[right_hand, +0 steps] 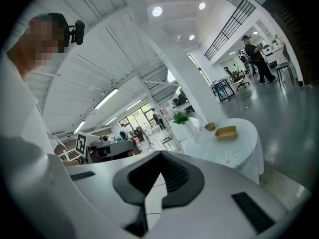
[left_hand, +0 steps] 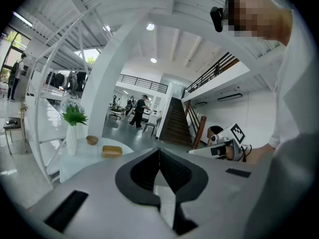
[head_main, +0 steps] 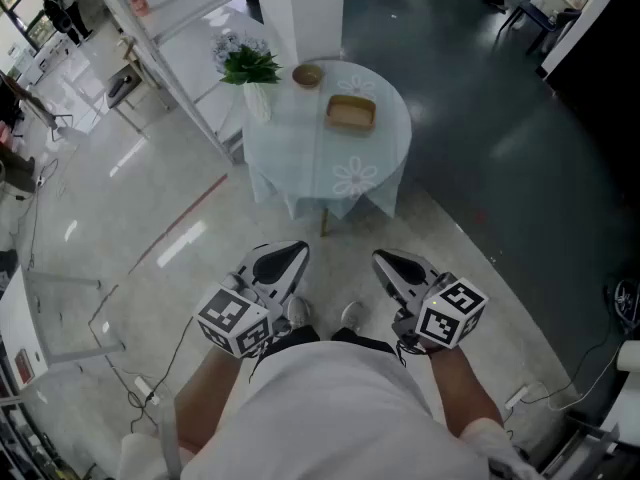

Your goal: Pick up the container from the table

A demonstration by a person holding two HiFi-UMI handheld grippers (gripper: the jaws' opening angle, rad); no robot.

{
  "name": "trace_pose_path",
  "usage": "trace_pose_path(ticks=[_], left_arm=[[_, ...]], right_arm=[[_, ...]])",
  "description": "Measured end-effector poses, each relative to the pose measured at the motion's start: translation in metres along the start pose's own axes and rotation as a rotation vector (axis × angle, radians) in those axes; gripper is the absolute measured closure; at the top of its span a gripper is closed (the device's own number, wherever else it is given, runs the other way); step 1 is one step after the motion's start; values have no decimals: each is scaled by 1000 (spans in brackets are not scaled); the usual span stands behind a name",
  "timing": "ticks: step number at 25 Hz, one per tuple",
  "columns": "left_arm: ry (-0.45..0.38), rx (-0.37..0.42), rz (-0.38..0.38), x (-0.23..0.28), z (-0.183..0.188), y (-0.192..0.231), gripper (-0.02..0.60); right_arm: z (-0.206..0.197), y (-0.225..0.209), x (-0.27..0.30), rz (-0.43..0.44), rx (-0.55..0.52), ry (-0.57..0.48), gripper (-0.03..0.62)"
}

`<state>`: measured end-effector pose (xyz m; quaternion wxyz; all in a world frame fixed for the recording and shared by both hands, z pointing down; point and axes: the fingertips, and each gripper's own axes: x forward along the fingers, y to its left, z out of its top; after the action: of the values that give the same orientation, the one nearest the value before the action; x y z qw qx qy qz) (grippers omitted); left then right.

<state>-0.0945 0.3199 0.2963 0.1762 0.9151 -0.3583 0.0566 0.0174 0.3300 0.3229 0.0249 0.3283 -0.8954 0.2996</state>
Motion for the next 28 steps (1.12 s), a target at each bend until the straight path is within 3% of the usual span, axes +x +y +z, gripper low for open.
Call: trace_pose_path(ticks=[11,28], left_arm=[[1,-2,8,7,2,6,558],[-1,19,105,35,-10,-10,558]], right_arm=[[9,-8,6,-22,3,-8,572],[13,-49,-31,-27,35,-36,571]])
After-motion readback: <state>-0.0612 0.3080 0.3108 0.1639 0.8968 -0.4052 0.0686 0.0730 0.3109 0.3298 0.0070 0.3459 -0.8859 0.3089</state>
